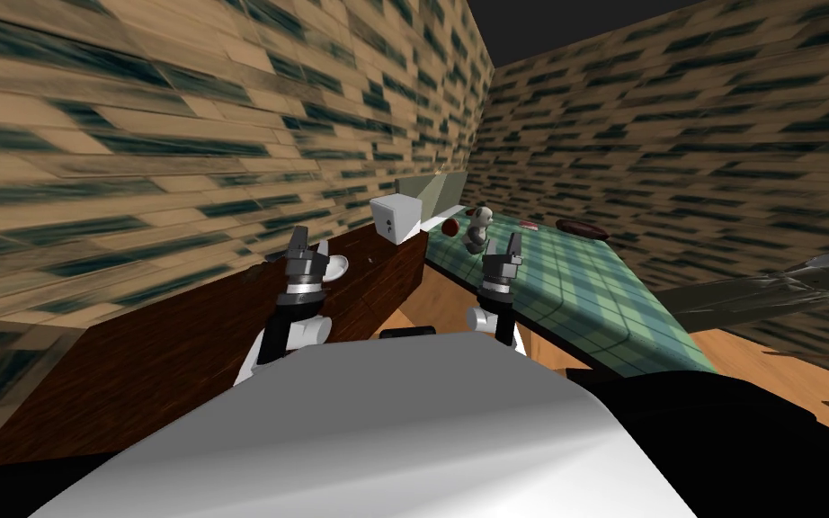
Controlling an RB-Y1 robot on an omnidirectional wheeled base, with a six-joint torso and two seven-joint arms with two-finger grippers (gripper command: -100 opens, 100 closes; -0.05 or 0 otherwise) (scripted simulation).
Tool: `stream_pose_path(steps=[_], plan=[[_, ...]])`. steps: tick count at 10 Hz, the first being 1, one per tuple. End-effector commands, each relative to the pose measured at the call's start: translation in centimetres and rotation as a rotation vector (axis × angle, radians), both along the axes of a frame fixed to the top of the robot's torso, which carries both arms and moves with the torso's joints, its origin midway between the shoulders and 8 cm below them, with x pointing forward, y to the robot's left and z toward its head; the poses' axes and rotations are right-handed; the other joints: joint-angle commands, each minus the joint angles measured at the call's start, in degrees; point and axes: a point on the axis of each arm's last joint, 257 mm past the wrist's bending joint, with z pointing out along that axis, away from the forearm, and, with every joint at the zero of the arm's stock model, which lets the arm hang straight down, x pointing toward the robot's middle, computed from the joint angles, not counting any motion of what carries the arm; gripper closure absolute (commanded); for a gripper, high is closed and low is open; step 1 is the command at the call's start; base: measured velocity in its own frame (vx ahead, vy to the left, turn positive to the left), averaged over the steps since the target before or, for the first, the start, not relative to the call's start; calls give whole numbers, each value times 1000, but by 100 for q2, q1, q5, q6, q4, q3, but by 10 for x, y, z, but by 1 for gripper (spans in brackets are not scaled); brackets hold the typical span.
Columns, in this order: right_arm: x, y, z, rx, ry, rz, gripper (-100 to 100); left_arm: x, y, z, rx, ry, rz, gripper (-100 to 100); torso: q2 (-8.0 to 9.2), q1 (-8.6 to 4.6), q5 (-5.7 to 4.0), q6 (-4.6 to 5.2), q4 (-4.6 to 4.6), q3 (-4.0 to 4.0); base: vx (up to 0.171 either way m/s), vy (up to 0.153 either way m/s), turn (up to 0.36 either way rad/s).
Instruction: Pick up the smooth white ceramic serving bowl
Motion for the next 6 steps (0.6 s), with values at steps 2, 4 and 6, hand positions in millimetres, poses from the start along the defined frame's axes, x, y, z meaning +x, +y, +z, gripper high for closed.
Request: stream_pose_path(steps=[2, 4, 6], plan=[[0, 0, 0, 0, 0, 0, 0, 12, 4, -11, 9, 67, -4, -100, 0, 2, 0, -1, 0, 0, -6, -41, -45], [0, 0, 0, 0, 0, 0, 0, 20, 8, -18, 12, 114, -5, -100, -3, 3, 0, -2, -1, -2, 1, -39, -37], [0, 0, 0, 0, 0, 0, 0, 24, 10, -26, 10, 150, 1, -100, -3, 2, 0, -1, -1, -2, -3, -26, -7]])
